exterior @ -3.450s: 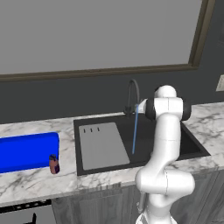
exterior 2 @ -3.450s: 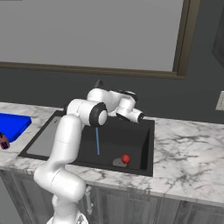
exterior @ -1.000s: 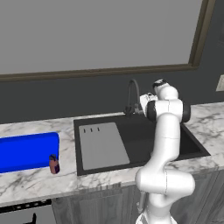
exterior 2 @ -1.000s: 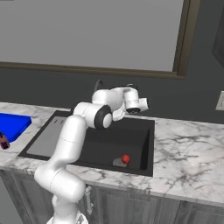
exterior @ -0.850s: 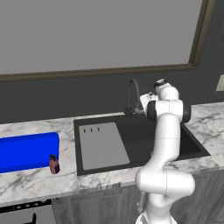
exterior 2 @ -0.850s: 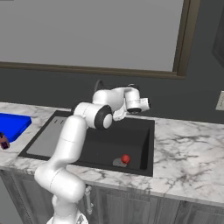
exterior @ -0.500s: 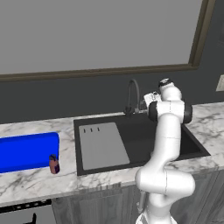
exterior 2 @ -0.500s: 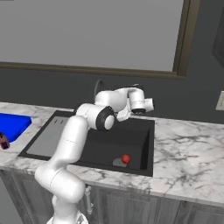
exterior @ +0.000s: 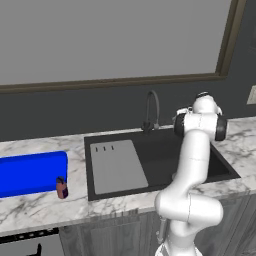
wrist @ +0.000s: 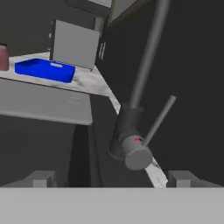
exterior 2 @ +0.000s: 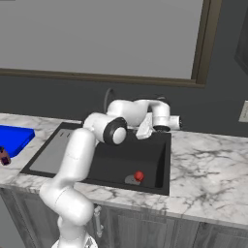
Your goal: Pick up all produce items and place them in the sink. Turn on the sink faucet to wash them. Then turn the sink off and put them in the tray.
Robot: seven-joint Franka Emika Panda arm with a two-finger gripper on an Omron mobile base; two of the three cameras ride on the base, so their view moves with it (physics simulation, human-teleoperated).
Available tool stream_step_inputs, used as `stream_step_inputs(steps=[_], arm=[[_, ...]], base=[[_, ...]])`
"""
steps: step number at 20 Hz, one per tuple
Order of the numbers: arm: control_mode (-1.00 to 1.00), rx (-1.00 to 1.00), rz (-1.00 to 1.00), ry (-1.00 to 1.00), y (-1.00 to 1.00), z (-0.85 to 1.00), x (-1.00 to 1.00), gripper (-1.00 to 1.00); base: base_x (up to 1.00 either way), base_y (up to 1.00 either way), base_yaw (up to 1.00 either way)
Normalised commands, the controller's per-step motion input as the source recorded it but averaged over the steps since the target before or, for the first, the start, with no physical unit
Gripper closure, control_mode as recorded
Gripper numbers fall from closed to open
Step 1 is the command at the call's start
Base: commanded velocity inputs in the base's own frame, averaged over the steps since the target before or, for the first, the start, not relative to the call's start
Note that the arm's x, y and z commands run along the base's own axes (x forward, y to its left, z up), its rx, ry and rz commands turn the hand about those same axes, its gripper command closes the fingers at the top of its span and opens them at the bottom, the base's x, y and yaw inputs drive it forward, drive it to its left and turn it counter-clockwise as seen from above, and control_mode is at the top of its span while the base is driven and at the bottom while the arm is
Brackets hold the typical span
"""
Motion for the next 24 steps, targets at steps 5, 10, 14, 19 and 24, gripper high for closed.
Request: stream_step_inputs(steps=[5, 10, 14, 19, 24], arm=[[-1.00, 0.00, -0.17, 0.00, -0.01, 0.16, -0.52, -1.00], [-1.00, 0.00, -0.19, 0.00, 0.00, 0.24, -0.45, -1.00], [-1.00, 0.00, -0.19, 0.00, 0.00, 0.29, -0.41, -1.00], [-1.00, -0.02, -0.16, 0.00, 0.00, 0.33, -0.35, -1.00], [-1.00, -0.02, -0.15, 0.01, 0.00, 0.43, -0.30, -1.00]], base=[[0.00, 0.00, 0.00], [0.00, 0.00, 0.00], [0.00, 0.00, 0.00], [0.00, 0.00, 0.00], [0.00, 0.00, 0.00]])
